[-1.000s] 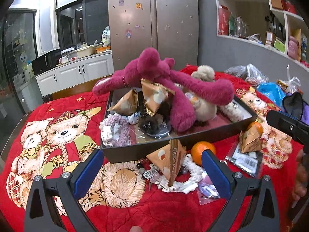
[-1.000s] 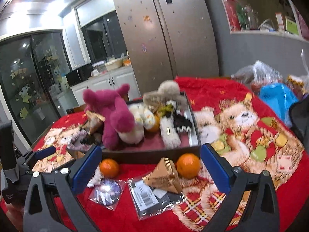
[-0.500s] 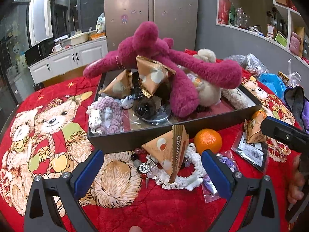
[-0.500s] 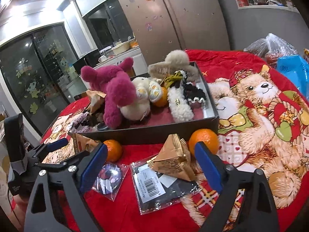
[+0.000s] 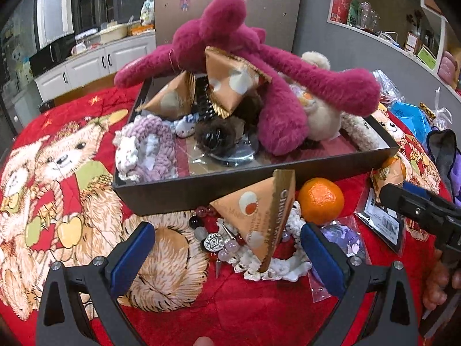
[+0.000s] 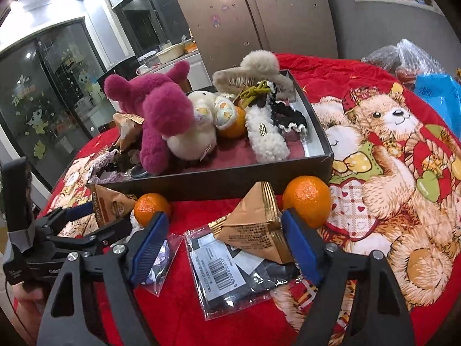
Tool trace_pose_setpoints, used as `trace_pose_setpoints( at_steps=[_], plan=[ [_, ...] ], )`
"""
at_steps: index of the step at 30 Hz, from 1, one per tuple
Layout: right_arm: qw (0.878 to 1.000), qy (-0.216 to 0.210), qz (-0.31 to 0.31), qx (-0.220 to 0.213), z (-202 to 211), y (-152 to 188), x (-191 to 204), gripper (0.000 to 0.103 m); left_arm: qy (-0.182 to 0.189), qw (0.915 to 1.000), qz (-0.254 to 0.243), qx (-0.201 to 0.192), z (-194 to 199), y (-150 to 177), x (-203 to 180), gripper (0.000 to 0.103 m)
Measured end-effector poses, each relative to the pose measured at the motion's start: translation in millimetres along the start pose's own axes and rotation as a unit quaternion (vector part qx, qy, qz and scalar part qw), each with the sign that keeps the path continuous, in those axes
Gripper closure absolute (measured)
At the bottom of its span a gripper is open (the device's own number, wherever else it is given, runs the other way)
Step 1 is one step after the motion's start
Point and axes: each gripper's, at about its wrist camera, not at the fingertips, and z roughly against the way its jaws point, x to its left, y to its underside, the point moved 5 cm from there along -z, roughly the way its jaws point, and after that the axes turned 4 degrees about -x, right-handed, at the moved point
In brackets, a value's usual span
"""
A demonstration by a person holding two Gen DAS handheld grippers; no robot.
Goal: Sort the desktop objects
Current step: 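Move the left tool to a Choco Magic pack while the right tool approaches a gold-wrapped pack, then close the left tool on the Choco Magic pack while the right tool grips the gold pack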
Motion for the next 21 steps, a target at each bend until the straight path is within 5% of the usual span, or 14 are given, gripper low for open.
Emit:
trace_pose_setpoints(
  at_steps=[2,4,8,18,21],
  plan=[
    [1.000,0.009,-0.021,0.021,-9,2,-8,0.044,0.008,0.9999,0.011,0.005,-2,1,3,0.000],
    [0.999,-0.007,-0.052,0.013,-8,1,-18,0.048,0.011,0.9998,0.016,0.007,-3,1,5,0.000],
    [0.997,-0.029,-0.076,0.009,-9,1,-25,0.050,0.009,0.9998,0.014,0.005,-2,2,5,0.000],
    [0.999,-0.002,-0.049,0.016,-15,-2,-18,0.050,0.046,0.9979,-0.009,-0.044,19,-1,-7,0.000],
    [0.998,-0.012,-0.058,0.014,-15,-2,-20,0.050,0.047,0.9979,-0.014,-0.043,18,-2,-9,0.008]
  ],
)
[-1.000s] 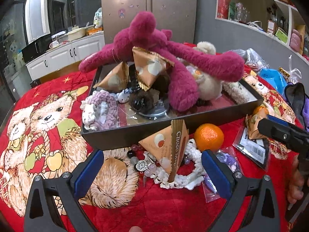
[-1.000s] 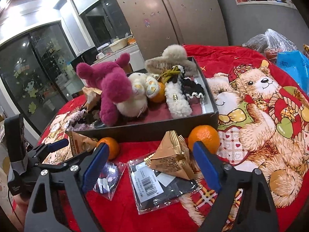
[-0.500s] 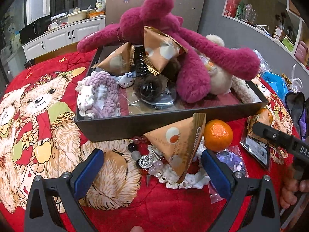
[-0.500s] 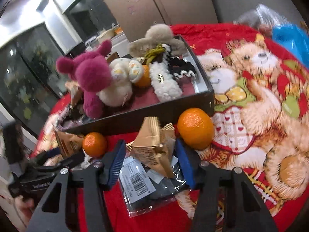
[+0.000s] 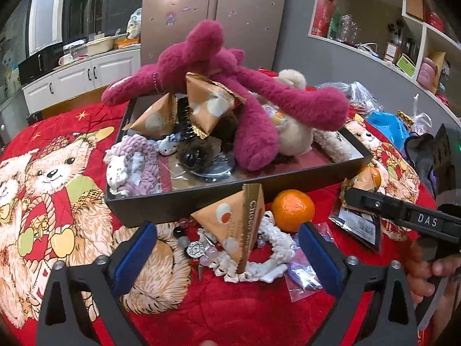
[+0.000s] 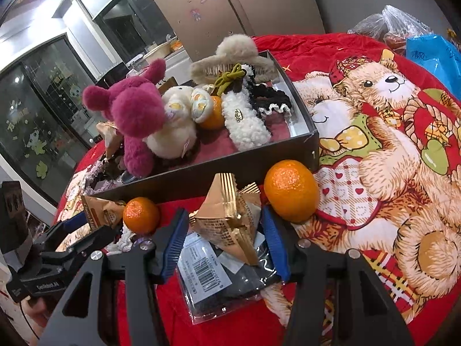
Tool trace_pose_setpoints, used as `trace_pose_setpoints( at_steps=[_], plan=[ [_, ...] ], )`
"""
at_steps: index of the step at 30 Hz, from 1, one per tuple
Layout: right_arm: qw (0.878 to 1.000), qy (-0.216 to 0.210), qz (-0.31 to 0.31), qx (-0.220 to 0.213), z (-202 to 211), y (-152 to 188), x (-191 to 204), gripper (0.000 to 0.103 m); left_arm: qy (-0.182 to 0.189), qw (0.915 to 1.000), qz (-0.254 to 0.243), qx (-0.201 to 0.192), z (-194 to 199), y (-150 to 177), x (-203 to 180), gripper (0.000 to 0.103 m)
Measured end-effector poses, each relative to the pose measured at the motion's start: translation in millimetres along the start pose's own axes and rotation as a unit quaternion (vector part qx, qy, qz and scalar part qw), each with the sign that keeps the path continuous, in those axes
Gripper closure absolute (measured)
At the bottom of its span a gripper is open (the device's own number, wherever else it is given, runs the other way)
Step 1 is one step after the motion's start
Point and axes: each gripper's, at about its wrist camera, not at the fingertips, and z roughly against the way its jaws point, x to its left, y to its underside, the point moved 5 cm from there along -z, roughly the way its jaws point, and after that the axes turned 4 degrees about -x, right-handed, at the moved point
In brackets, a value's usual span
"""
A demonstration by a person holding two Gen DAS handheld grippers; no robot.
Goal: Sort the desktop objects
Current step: 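Close the left tool on the Choco Magic pack while the right tool grips the gold pack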
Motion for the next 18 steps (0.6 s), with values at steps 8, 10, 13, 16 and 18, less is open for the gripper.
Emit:
trace_pose_setpoints(
  at_steps=[8,10,13,16,18],
  plan=[
    [1.000,0.002,0.006,0.001,1,1,-1,0.052,-0.006,0.9998,0.010,0.014,-5,1,6,0.056],
    [1.000,0.001,0.000,0.000,2,1,-3,0.054,-0.001,1.0000,-0.004,0.009,-2,1,1,0.068],
    [1.000,-0.003,-0.004,-0.002,3,2,-4,0.055,-0.002,0.9998,-0.019,0.000,2,0,-4,0.075],
    [1.000,-0.001,0.002,-0.001,3,2,-1,0.057,0.004,0.9998,-0.017,-0.009,6,0,-4,0.079],
    [1.000,0.005,0.011,-0.001,3,2,2,0.058,0.009,0.9998,-0.016,-0.011,7,-1,-4,0.080]
  ],
)
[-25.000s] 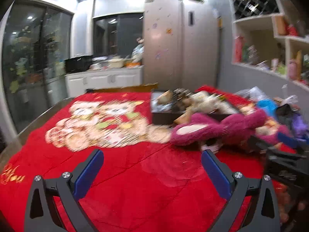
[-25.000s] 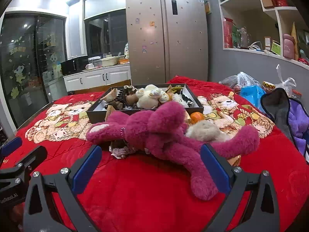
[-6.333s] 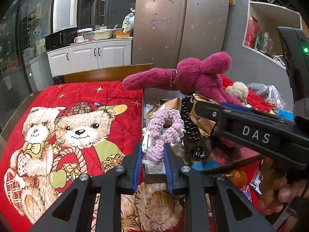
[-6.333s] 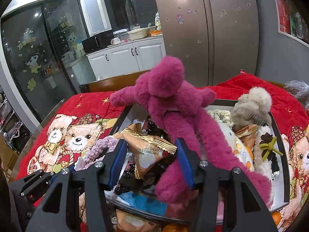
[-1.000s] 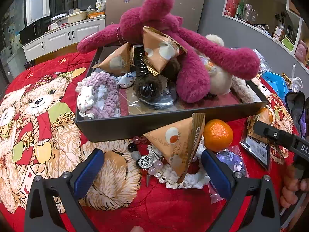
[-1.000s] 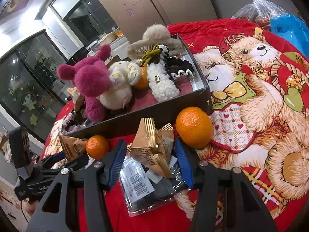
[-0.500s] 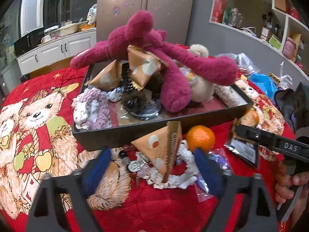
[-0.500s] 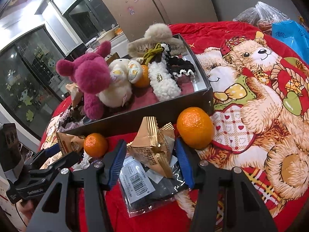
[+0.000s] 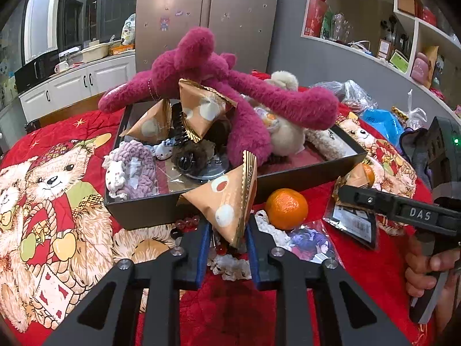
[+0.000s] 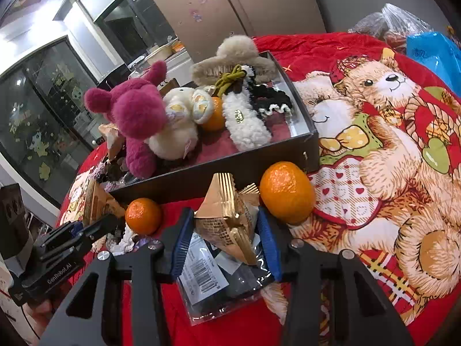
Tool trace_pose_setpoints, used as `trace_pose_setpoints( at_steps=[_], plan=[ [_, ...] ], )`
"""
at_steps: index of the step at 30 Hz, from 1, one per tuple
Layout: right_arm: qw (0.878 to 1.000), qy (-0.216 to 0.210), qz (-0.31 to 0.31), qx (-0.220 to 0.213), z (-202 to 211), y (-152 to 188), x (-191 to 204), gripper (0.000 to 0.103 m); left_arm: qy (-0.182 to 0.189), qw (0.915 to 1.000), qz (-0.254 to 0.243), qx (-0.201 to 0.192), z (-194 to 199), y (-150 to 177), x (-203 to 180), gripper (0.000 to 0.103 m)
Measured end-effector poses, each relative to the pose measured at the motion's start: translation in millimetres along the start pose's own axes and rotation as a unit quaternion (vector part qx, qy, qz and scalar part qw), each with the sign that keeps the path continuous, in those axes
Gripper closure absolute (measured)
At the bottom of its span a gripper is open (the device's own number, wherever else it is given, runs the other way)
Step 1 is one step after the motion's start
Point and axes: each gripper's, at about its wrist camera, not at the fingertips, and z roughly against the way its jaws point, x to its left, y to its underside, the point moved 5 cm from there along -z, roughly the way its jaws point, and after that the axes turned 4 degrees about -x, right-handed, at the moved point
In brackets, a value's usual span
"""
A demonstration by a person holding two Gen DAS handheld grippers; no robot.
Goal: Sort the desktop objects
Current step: 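Lift both snack packs and carry them over the black tray box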
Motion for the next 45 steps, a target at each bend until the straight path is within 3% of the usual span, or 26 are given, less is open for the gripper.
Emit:
trace_pose_setpoints(
  at_steps=[12,29,38,45],
  plan=[
    [0.995,0.038,0.081,-0.038,16,1,29,0.064,0.015,0.9996,-0.003,-0.022,10,-6,-6,0.086],
    [0.993,0.025,0.092,-0.073,36,-3,41,0.065,0.021,0.9980,-0.013,-0.058,37,-21,-16,0.086],
    [0.984,0.051,0.134,-0.106,62,-9,61,0.065,0.021,0.9978,0.001,-0.062,44,-27,-17,0.086],
    [0.979,0.076,0.144,-0.124,76,-13,67,0.065,-0.001,0.9975,-0.003,-0.070,48,-30,-17,0.086]
  ],
)
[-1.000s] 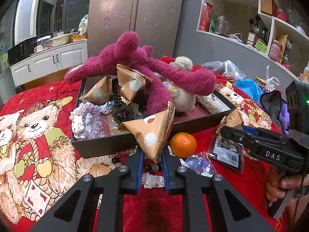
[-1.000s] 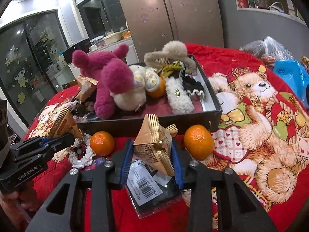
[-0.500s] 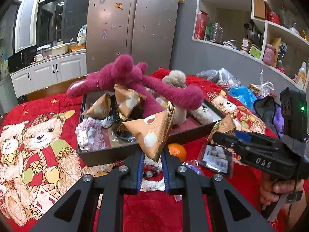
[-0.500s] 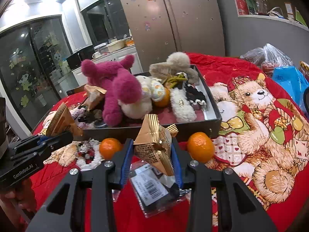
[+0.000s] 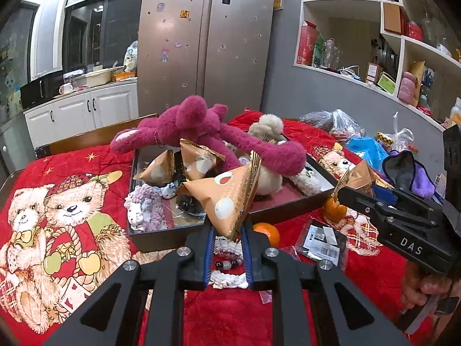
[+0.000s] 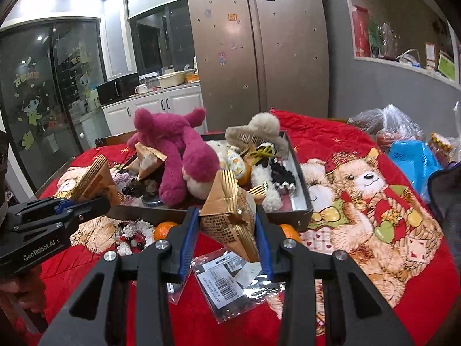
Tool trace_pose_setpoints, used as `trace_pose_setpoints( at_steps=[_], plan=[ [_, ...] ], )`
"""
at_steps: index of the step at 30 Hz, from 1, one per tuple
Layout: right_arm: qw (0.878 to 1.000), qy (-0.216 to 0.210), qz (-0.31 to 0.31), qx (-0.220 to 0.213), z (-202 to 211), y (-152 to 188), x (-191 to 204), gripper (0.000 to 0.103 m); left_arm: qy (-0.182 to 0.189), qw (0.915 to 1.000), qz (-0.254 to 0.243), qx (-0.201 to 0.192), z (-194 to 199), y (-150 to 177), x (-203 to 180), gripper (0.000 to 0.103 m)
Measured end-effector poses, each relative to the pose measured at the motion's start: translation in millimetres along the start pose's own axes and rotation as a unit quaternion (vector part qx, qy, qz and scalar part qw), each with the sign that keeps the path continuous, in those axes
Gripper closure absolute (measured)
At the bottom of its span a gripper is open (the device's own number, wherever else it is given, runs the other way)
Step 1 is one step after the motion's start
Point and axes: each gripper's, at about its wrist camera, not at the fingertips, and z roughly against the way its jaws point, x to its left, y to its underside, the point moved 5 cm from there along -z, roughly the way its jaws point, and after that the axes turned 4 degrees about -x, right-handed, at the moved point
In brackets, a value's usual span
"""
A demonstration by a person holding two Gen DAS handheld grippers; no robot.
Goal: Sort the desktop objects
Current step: 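Lift both snack packs and carry them over the black tray box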
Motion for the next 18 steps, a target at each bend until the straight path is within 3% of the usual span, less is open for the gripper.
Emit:
trace_pose_setpoints(
  at_steps=[6,13,18],
  plan=[
    [0.999,0.034,0.024,-0.004,5,-5,6,0.065,-0.008,0.9999,0.015,0.003,0,0,5,0.085],
    [0.999,0.030,0.039,-0.010,11,-8,15,0.065,-0.010,0.9994,0.032,0.012,-4,2,9,0.085],
    [0.999,0.021,0.034,-0.008,12,-7,16,0.065,-0.021,0.9996,0.016,0.000,0,-1,9,0.085]
  ],
)
